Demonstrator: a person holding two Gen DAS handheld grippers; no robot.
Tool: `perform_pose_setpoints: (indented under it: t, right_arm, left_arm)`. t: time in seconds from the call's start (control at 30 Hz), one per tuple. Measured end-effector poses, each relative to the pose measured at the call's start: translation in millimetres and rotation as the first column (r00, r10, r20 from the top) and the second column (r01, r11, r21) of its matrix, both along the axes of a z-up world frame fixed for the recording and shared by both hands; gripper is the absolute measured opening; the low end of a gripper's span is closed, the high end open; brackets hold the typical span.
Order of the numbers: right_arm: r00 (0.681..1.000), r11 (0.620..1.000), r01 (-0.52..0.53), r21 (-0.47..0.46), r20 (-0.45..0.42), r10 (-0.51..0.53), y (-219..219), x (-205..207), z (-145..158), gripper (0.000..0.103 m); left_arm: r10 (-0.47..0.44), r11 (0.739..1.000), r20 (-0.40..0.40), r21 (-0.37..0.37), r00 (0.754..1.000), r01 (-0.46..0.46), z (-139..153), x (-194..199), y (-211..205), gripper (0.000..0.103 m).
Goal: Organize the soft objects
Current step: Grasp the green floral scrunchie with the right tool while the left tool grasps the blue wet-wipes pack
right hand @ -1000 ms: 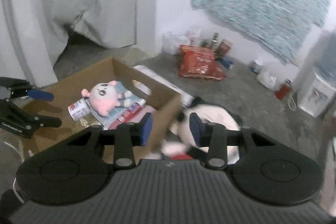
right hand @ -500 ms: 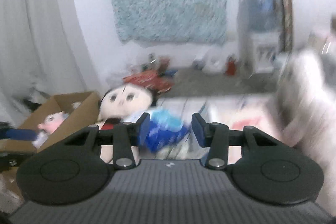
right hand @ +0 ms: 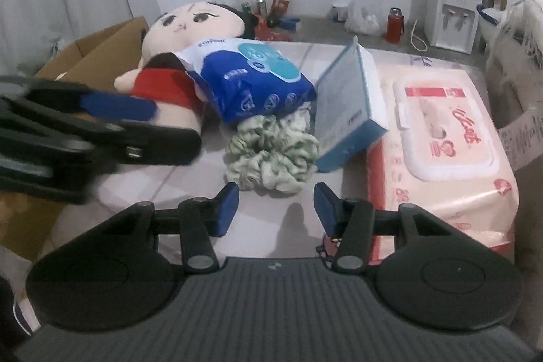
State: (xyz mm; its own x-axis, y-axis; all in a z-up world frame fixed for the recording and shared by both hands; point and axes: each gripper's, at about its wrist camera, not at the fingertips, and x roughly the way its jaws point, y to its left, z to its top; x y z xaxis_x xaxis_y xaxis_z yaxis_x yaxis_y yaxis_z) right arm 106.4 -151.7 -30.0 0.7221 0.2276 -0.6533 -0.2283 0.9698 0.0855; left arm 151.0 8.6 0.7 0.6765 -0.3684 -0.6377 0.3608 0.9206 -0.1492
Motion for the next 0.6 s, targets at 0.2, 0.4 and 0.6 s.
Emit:
perform_pose_setpoints:
  t: [0.2, 0.4, 0.6]
  right_arm:
    - [0.999, 0.998, 0.038, 0.043, 0.008, -0.038, -14, 0, 5, 0.05]
    - [0.996, 0.996, 0.058, 0.071, 0.069, -0.063, -28, -9, 19, 0.051]
    - [0.997, 0.997, 0.058, 0.054, 0.039, -0.061, -28, -7, 14, 0.051]
  left_arm:
    - [0.087, 0.995, -0.063, -0.046, 0.994, -0.09, -31, 27, -5, 0.05]
    - [0.131, 0.988, -0.072, -0.075, 0.989, -0.137, -44, 41, -6, 0.027]
    - [0.131, 0.991, -0.069, -0.014, 0.989, -0.133, -47, 31, -7, 0.01]
